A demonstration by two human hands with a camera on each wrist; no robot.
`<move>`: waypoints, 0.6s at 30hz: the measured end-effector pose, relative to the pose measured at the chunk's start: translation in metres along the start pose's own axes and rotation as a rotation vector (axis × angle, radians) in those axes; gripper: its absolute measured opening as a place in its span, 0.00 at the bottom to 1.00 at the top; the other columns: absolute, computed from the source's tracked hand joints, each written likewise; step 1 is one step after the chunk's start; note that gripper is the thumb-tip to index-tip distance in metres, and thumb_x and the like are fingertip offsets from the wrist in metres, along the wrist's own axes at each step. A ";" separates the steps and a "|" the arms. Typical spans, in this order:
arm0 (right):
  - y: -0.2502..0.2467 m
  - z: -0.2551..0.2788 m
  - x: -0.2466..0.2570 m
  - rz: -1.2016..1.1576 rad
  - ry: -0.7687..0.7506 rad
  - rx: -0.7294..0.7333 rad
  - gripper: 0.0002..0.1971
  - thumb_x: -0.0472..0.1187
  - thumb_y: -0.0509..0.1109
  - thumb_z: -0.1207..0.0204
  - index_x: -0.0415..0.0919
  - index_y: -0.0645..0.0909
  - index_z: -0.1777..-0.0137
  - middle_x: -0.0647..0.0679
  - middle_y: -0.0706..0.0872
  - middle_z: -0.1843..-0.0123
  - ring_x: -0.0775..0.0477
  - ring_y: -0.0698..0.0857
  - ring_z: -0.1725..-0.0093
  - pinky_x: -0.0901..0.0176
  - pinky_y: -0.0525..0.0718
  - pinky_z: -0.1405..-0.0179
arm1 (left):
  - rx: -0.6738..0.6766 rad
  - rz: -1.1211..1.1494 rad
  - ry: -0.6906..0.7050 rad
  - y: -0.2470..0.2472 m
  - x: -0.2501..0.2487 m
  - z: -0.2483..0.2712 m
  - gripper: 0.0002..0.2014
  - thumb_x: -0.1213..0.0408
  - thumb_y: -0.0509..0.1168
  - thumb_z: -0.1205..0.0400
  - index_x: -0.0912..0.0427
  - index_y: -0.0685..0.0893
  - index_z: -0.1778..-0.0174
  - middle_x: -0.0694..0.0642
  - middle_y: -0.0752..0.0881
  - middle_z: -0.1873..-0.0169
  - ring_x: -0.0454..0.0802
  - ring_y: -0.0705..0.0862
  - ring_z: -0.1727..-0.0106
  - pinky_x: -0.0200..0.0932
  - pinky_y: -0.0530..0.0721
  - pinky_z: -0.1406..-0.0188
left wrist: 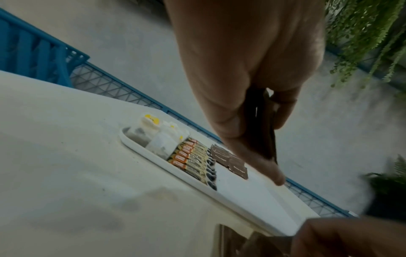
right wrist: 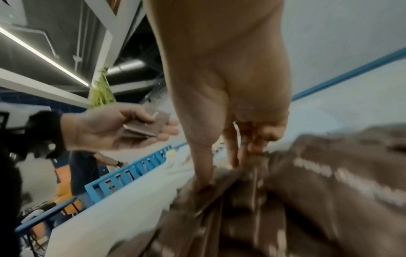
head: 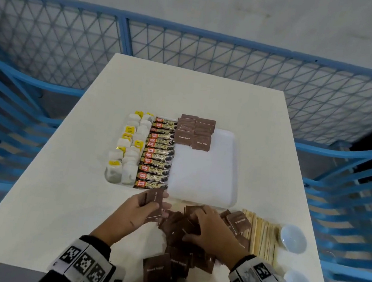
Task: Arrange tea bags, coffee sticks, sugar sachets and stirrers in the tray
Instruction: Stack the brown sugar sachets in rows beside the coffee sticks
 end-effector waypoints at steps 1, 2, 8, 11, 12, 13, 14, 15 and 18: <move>0.004 0.001 0.000 0.042 0.009 -0.001 0.25 0.54 0.73 0.30 0.41 0.74 0.39 0.47 0.73 0.38 0.48 0.71 0.37 0.54 0.75 0.35 | 0.017 -0.008 0.000 -0.003 -0.003 0.002 0.15 0.75 0.52 0.15 0.57 0.81 0.43 0.60 0.89 0.51 0.49 0.90 0.54 0.37 0.86 0.52; 0.005 0.001 0.001 0.056 0.017 -0.006 0.25 0.54 0.73 0.30 0.41 0.73 0.40 0.47 0.72 0.38 0.47 0.70 0.37 0.55 0.74 0.35 | 0.034 -0.021 0.011 -0.006 -0.005 0.003 0.14 0.74 0.54 0.16 0.56 0.81 0.42 0.59 0.89 0.52 0.50 0.89 0.52 0.38 0.86 0.49; -0.003 0.004 0.004 -0.175 0.096 -0.066 0.09 0.41 0.72 0.27 0.42 0.79 0.49 0.49 0.84 0.47 0.50 0.82 0.48 0.56 0.82 0.44 | 0.038 -0.125 0.093 -0.020 -0.014 0.007 0.07 0.73 0.59 0.16 0.62 0.81 0.48 0.59 0.81 0.66 0.50 0.84 0.61 0.36 0.86 0.54; -0.020 0.012 0.015 -0.397 0.096 -0.153 0.06 0.40 0.74 0.29 0.47 0.80 0.56 0.51 0.85 0.54 0.51 0.83 0.53 0.65 0.80 0.51 | 0.029 -0.202 0.122 -0.023 -0.015 0.007 0.03 0.67 0.67 0.20 0.60 0.82 0.53 0.55 0.80 0.66 0.47 0.82 0.64 0.40 0.84 0.55; -0.025 0.014 0.023 -0.475 0.086 -0.167 0.06 0.40 0.75 0.29 0.47 0.80 0.56 0.51 0.85 0.54 0.52 0.83 0.53 0.65 0.80 0.51 | 0.040 -0.260 0.132 -0.024 -0.014 0.007 0.05 0.64 0.70 0.22 0.58 0.83 0.53 0.54 0.81 0.65 0.47 0.82 0.63 0.42 0.83 0.54; -0.030 0.015 0.032 -0.547 0.064 -0.171 0.06 0.40 0.75 0.29 0.47 0.80 0.56 0.51 0.86 0.55 0.54 0.83 0.53 0.66 0.81 0.51 | 0.053 -0.315 0.138 -0.023 -0.014 0.007 0.07 0.61 0.72 0.24 0.56 0.83 0.53 0.52 0.83 0.63 0.45 0.83 0.62 0.42 0.82 0.53; -0.033 0.016 0.042 -0.610 0.032 -0.165 0.05 0.40 0.75 0.28 0.47 0.81 0.56 0.52 0.86 0.56 0.56 0.84 0.55 0.69 0.81 0.53 | 0.074 -0.355 0.148 -0.022 -0.015 0.007 0.08 0.59 0.73 0.25 0.55 0.84 0.53 0.52 0.85 0.61 0.43 0.84 0.60 0.39 0.81 0.52; -0.035 0.016 0.053 -0.656 -0.003 -0.154 0.04 0.39 0.74 0.27 0.48 0.81 0.57 0.54 0.86 0.57 0.59 0.84 0.57 0.72 0.81 0.55 | 0.103 -0.382 0.155 -0.019 -0.016 0.008 0.09 0.59 0.74 0.26 0.54 0.84 0.53 0.51 0.86 0.59 0.42 0.85 0.58 0.37 0.81 0.52; -0.033 0.013 0.073 -0.712 -0.072 -0.134 0.04 0.37 0.71 0.25 0.49 0.82 0.56 0.56 0.86 0.60 0.62 0.84 0.59 0.70 0.83 0.55 | 0.137 -0.376 0.176 -0.014 -0.020 0.010 0.07 0.61 0.75 0.27 0.48 0.84 0.58 0.43 0.89 0.62 0.33 0.85 0.57 0.29 0.79 0.53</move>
Point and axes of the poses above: each hand's wrist, its own z-axis away from the middle knuckle, its own y-axis out of the palm, x = y × z, the point moved 7 cm from there along -z, towards the middle knuckle
